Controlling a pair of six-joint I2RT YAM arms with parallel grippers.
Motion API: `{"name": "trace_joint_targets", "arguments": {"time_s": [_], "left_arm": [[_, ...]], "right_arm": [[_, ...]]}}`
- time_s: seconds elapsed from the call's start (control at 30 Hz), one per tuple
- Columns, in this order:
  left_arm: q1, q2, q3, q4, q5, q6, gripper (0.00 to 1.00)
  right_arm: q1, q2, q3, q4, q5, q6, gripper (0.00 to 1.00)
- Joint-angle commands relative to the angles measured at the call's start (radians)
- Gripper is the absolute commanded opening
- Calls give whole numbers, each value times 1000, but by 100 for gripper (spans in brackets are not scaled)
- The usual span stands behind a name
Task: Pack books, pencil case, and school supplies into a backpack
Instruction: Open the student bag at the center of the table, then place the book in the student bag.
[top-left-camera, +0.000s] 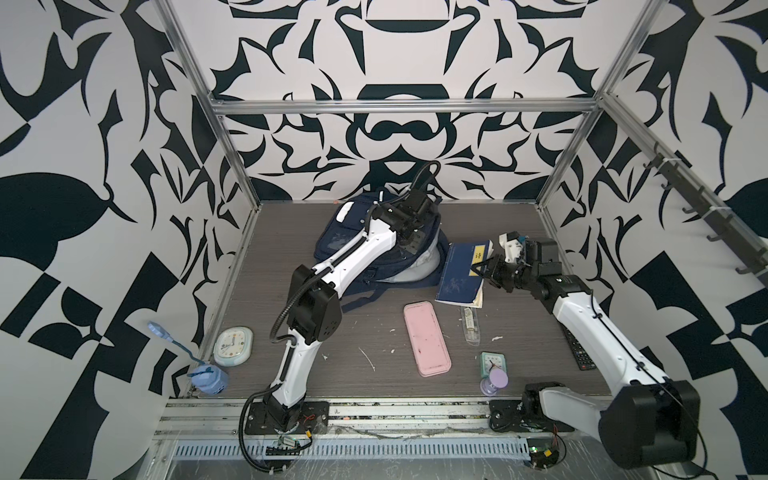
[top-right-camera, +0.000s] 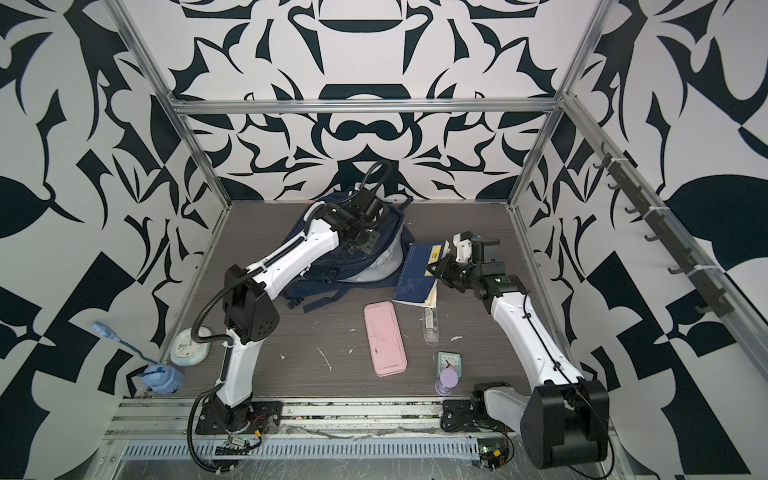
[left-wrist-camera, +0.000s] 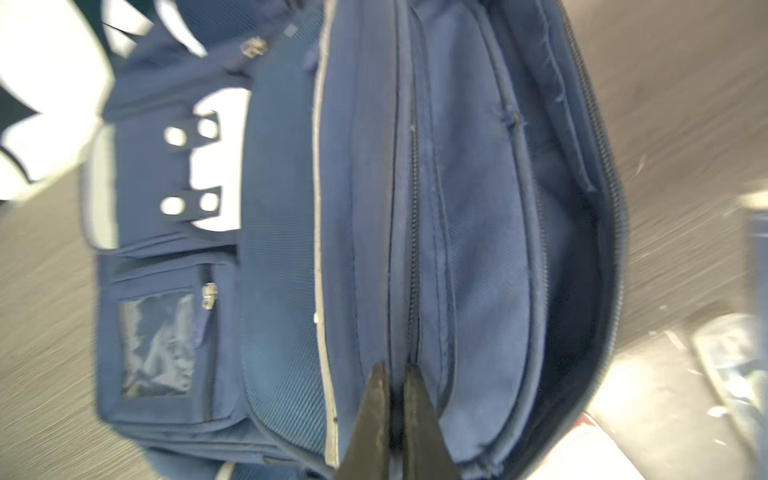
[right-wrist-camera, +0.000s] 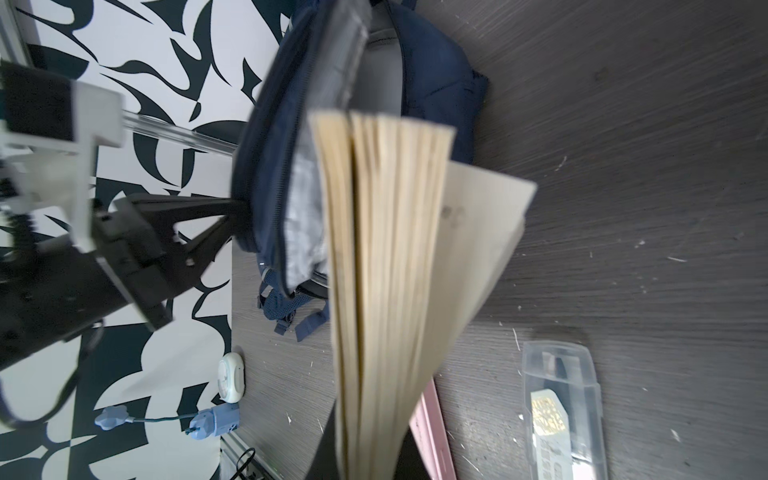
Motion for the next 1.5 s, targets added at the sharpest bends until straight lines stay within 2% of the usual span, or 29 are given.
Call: {"name": "trace_joint_targets", "arguments": {"time_s": [0.0,0.2,0.4,0.77,0.87,1.0,1.07,1.17,1.3,1.47], "left_arm": [[46,-108,47,-16,79,-9,0],[130,-199,-14,25,236,-68,0],[156,-238,-59,45,284,-124,0],[159,-263,-97,68,366,-189,0],[160,-269,-93,65,377,-198,0],[161,-277,-84,55,377,-202,0],[161,-279,-81,51,377,-201,0],[166,-278,-81,47,384,-204,0],[170,-286,-93,53,393,-211,0],[180,-297,-120,73,419,-222,0]], "right_arm": [[-3,34,25,143,-65,58,0],[0,130,47,311,-111,159,0],[35,292,72,581,-139,315,0],[237,649,379,650,-58,337,0],[271,781,457,749,-89,411,0],[301,939,532,978,-118,579,0],[316,998,581,1020,-123,617,0],[342,1061,668,989,-124,615,0],[379,1106,768,848,-116,553,0],[402,1148,822,772,-92,526,0]]}}
